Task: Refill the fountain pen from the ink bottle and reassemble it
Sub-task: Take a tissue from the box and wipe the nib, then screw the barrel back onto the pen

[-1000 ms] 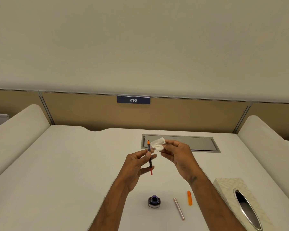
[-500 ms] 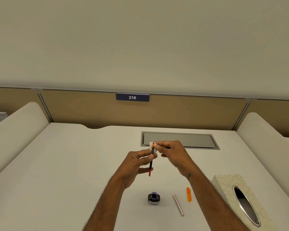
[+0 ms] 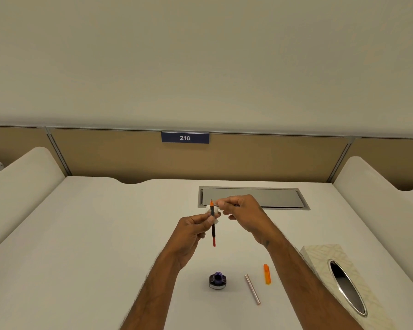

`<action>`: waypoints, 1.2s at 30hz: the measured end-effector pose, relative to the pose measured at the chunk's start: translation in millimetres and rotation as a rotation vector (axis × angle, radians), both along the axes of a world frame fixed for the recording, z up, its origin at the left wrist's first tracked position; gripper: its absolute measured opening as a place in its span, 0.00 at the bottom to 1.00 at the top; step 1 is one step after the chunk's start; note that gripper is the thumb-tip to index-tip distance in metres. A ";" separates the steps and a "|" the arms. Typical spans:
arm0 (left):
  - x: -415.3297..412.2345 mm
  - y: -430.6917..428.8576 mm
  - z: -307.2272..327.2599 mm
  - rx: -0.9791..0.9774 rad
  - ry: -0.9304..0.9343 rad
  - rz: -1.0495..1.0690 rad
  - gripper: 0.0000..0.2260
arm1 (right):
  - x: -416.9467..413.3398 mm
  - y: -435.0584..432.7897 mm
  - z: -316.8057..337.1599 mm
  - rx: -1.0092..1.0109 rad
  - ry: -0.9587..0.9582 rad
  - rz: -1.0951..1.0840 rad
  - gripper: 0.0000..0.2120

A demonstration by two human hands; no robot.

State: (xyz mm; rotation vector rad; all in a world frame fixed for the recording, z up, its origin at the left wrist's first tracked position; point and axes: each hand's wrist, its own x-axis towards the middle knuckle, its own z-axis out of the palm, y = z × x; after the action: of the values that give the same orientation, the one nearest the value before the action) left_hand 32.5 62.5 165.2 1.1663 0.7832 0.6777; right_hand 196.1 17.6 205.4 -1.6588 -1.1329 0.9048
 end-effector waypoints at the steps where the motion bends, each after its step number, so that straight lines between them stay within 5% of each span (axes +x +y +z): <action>1: 0.5 1.7 -1.1 -0.021 -0.028 0.012 0.09 | 2.1 -1.4 -3.1 0.018 0.027 -0.057 0.08; 7: 2.3 8.8 -1.7 -0.037 -0.082 0.024 0.09 | 21.5 -25.1 -64.1 -0.107 -0.062 -0.294 0.10; 17: 4.5 7.3 -6.5 -0.046 -0.048 0.035 0.09 | 29.8 -74.8 -171.9 -0.504 -0.388 -0.233 0.06; 22: 4.5 4.1 -5.0 -0.062 -0.039 0.040 0.08 | 23.2 -84.5 -197.7 -0.637 -0.571 -0.173 0.16; 27: 2.7 2.6 -4.4 -0.075 -0.041 0.056 0.08 | 19.0 -86.3 -204.2 -0.658 -0.696 -0.107 0.07; 31: 2.2 2.0 -2.4 -0.085 -0.073 0.062 0.09 | 14.9 -76.0 -186.0 -0.585 -0.587 -0.137 0.09; 36: 4.8 7.3 1.7 -0.114 -0.127 0.072 0.09 | 2.8 -50.7 -130.2 -0.223 -0.239 -0.138 0.05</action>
State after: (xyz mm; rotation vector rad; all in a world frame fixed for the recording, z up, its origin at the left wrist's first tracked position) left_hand 37.3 69.8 167.0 0.9852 0.7494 0.7501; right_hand 198.9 -33.1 75.2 -2.0456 -1.0883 0.7813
